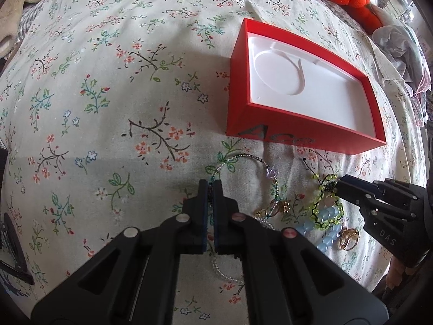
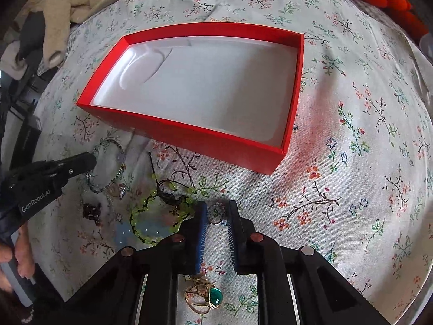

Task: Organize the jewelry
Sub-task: 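Lift the bracelet with the left tool while the right tool carries the silver ring toward the red box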

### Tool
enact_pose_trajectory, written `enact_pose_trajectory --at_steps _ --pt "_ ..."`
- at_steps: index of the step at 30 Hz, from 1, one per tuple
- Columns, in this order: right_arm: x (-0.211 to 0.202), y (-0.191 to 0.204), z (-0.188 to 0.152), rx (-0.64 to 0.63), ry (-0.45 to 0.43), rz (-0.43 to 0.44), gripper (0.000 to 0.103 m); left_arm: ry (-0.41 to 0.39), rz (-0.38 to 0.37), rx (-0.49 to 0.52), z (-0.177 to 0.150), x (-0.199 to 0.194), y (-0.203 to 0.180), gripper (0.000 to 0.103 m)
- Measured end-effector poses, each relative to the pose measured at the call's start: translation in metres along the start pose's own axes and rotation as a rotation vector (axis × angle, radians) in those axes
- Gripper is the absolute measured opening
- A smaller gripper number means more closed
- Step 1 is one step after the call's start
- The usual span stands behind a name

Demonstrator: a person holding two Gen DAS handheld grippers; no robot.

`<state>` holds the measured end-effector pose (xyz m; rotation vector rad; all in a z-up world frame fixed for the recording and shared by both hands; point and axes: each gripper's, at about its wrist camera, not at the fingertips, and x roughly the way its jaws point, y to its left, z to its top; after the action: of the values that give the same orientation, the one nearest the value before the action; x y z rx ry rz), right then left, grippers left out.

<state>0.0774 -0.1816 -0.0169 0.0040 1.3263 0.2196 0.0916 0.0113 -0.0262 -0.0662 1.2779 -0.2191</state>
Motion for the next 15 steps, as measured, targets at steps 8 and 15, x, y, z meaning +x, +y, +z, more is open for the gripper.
enact_pose_trajectory --at_steps 8,15 --pt "-0.013 -0.011 -0.005 0.032 -0.020 0.032 0.009 -0.069 -0.027 0.035 -0.003 -0.025 -0.007 0.004" --pt "-0.032 -0.021 -0.010 0.054 -0.068 0.034 0.008 -0.115 -0.016 0.052 -0.005 -0.037 -0.013 0.004"
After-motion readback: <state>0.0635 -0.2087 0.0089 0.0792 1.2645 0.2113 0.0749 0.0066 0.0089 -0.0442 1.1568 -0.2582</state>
